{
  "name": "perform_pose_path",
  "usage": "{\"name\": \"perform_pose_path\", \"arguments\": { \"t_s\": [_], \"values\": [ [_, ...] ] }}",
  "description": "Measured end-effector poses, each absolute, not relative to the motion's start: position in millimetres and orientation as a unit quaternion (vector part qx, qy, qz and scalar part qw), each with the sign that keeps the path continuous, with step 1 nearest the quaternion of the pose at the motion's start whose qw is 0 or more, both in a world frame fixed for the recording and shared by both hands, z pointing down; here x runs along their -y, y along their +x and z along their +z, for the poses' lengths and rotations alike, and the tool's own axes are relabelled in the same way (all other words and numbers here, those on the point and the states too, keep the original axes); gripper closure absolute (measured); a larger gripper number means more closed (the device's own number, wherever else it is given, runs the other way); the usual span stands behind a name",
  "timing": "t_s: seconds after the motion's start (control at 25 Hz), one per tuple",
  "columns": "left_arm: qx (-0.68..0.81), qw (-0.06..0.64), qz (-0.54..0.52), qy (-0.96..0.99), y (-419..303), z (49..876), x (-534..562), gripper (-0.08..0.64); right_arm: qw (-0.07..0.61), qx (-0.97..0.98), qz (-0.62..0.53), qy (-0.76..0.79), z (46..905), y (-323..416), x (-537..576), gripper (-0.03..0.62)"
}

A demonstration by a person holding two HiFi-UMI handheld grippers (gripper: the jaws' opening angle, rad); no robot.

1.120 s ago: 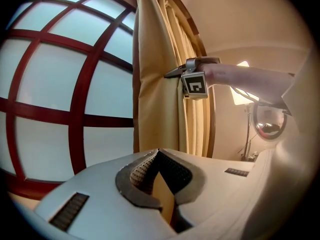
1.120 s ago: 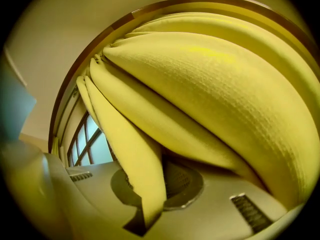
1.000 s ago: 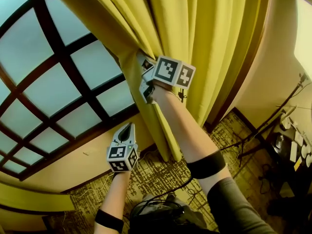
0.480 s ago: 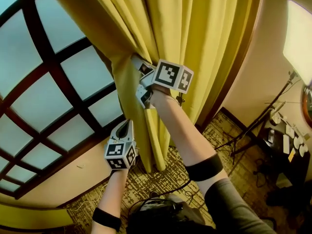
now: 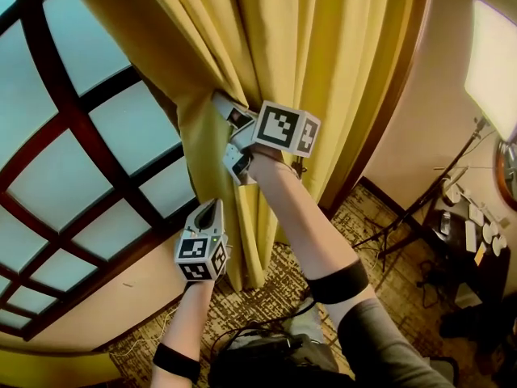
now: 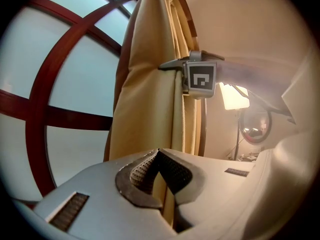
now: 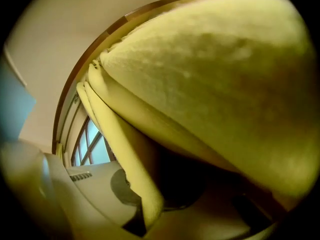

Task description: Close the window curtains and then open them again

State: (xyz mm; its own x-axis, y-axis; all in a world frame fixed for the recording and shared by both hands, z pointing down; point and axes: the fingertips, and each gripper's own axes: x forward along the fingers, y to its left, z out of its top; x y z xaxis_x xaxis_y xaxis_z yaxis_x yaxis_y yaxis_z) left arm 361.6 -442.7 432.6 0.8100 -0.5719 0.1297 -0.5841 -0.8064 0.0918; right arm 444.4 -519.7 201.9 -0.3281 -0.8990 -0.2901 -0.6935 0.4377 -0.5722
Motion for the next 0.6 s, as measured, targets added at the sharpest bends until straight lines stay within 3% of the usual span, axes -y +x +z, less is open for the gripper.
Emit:
{"name": "perform_pose_path", "arguments": {
  "t_s": [0.6],
  "values": [
    [0.331, 0.067, 0.045, 0.940, 420.8, 441.2, 464.4, 0.560, 0.292, -0.820, -0.163, -0.464, 189.0, 490.6, 537.8, 0.555]
  ]
}}
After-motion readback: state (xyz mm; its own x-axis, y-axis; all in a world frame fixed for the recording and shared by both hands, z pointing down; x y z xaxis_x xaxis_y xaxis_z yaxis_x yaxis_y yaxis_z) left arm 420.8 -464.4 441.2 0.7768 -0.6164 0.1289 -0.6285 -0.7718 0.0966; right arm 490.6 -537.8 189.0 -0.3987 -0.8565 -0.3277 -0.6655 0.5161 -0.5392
